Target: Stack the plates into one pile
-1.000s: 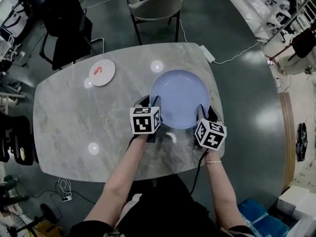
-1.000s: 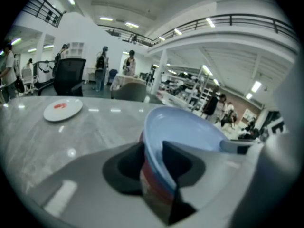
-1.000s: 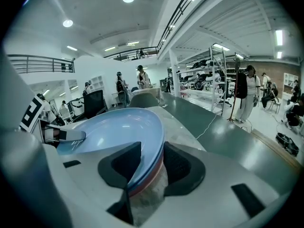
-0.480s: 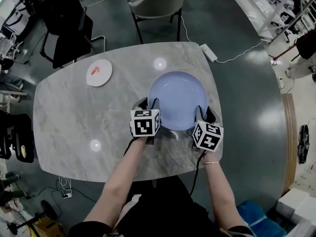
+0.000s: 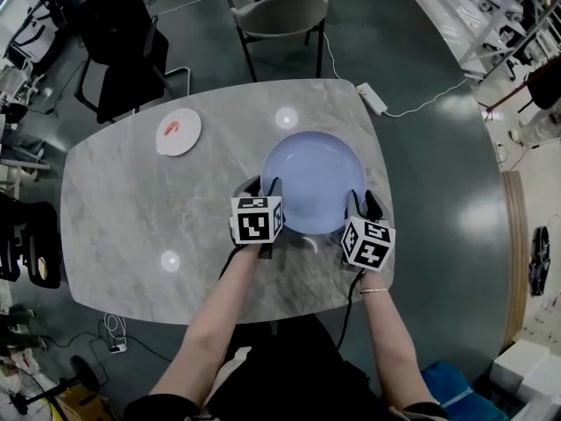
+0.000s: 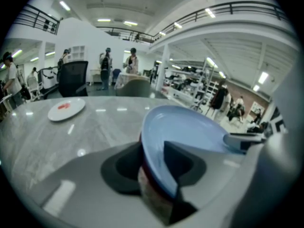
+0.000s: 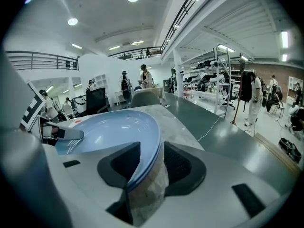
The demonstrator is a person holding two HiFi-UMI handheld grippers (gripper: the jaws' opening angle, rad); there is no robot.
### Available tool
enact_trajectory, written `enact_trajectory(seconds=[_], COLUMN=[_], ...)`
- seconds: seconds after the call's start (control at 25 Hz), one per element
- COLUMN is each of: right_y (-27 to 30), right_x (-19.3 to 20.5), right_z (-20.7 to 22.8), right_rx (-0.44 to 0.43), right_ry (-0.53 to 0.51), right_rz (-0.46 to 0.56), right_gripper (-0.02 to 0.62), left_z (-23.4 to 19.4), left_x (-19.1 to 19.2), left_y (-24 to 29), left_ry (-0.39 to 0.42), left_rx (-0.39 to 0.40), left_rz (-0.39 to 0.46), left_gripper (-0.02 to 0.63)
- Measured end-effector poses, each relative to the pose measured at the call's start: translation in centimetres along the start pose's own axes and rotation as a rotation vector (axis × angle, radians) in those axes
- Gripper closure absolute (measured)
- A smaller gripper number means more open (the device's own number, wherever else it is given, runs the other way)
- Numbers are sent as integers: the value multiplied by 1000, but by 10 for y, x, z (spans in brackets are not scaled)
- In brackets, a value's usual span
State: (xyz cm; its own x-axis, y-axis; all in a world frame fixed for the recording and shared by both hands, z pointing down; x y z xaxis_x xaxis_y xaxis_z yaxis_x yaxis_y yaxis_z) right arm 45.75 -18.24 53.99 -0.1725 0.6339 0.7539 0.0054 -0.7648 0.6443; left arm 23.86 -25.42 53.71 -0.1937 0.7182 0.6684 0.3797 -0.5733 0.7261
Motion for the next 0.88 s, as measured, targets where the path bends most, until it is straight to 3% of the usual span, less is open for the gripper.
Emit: enact_trajectory(seconds=[0.6,0.88], right_y=[-8,-14], right_x=[-6,-17], right_z=[6,-1], right_rx=[-1,-12], right_ry=[8,-1], right_rz=[31,67], right_gripper=[446,446], left_z=[-5,-14], left_x=[5,-10], left_y=[-5,-24], left_ry=[-32,-34], left_rx=[-22,-23], left_rz=[11,87], left_gripper=[422,426])
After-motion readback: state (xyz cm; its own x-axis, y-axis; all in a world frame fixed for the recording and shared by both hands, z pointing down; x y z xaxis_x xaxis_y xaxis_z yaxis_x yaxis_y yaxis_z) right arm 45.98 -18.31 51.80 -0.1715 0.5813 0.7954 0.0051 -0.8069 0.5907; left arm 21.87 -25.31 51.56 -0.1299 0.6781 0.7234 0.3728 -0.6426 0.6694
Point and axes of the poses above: the fingertips, and each gripper's own axes: y forward along the fingers, z to its right, x out of its underside, the point moved 3 cm from there along -y, backward along the fingers, and after that the axes turned 6 degrees about -z, right-handed, at the moved point
